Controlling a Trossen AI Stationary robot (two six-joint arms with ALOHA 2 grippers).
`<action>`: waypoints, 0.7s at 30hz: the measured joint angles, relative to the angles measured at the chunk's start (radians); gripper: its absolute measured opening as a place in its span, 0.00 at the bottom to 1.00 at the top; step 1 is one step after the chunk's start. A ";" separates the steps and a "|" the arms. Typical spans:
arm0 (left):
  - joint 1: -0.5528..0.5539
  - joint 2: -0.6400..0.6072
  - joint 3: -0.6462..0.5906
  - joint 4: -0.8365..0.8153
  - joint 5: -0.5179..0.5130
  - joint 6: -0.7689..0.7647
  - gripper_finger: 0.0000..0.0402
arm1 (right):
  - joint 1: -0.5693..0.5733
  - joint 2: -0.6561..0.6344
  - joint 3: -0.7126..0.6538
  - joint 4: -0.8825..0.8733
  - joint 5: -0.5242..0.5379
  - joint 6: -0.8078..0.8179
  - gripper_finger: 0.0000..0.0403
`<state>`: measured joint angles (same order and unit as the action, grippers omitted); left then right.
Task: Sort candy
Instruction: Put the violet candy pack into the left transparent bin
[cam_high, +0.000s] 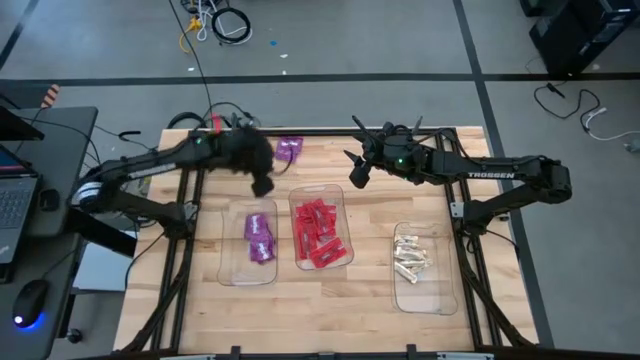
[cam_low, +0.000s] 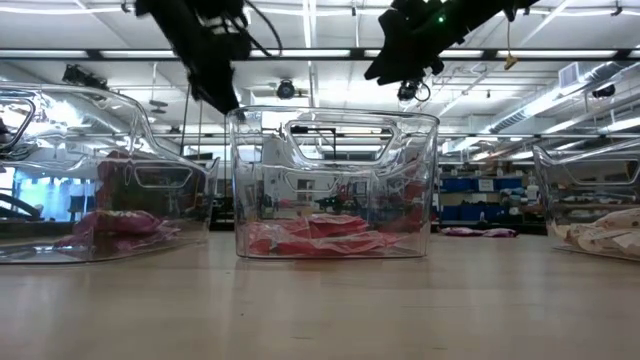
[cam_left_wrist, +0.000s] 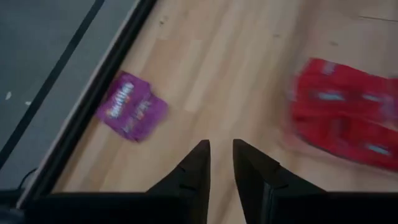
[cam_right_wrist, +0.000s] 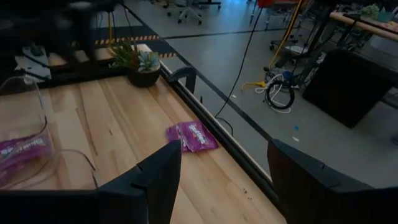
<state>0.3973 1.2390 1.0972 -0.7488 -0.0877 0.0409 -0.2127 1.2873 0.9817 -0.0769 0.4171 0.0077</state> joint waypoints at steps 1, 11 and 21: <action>0.040 0.024 0.000 0.026 0.027 0.032 0.17 | 0.000 0.000 0.000 -0.003 0.000 0.000 0.56; 0.280 0.327 0.000 0.292 0.093 0.140 0.25 | 0.000 0.000 0.000 -0.008 0.000 0.000 0.56; 0.375 0.564 0.084 0.393 0.196 0.106 0.40 | 0.000 0.000 0.000 -0.008 0.000 -0.001 0.56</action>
<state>0.7719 1.8031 1.1817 -0.3559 0.1087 0.1468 -0.2127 1.2873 0.9817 -0.0849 0.4171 0.0066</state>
